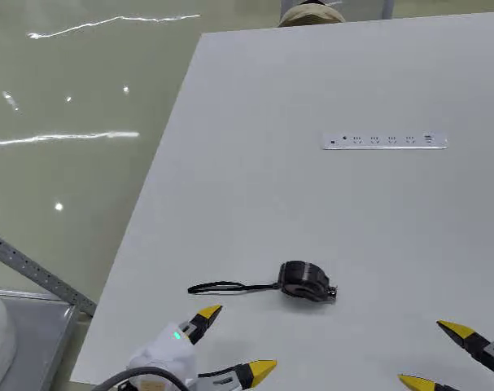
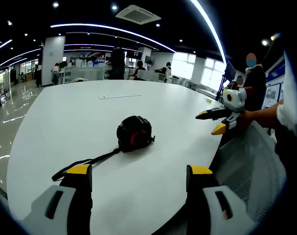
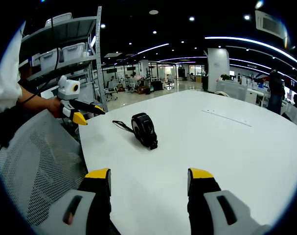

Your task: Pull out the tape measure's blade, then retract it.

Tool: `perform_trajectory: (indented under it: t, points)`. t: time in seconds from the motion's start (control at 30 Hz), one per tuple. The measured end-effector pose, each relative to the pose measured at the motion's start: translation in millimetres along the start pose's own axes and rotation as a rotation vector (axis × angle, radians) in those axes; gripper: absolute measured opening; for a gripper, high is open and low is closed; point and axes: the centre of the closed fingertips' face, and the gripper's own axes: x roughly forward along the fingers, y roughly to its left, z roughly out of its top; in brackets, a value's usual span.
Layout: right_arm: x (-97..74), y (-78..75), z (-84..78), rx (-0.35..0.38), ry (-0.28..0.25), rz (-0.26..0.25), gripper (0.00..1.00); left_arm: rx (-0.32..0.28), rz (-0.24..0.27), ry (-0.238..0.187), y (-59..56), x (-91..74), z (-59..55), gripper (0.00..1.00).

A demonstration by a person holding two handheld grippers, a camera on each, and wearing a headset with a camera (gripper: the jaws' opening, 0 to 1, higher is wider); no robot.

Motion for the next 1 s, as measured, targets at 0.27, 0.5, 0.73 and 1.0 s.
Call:
perform_trajectory:
  t: [0.27,0.5,0.73,1.0]
  points:
    - [2.7,3.2,1.6,-0.013,0.001,0.017,0.64,0.018,-0.015,0.007,-1.8,2.5,2.1,0.77]
    - [7.4,3.6,3.3,-0.027,0.005,0.037,0.63,0.032,-0.036,0.011,-3.4,5.2,3.7,0.77]
    - [14.1,0.7,5.7,-0.035,0.006,0.051,0.63,0.050,-0.051,0.030,-0.4,9.1,3.0,0.77]
    - [23.3,-0.2,6.6,-0.047,0.016,0.081,0.63,0.089,-0.069,0.063,7.5,16.4,3.3,0.77]
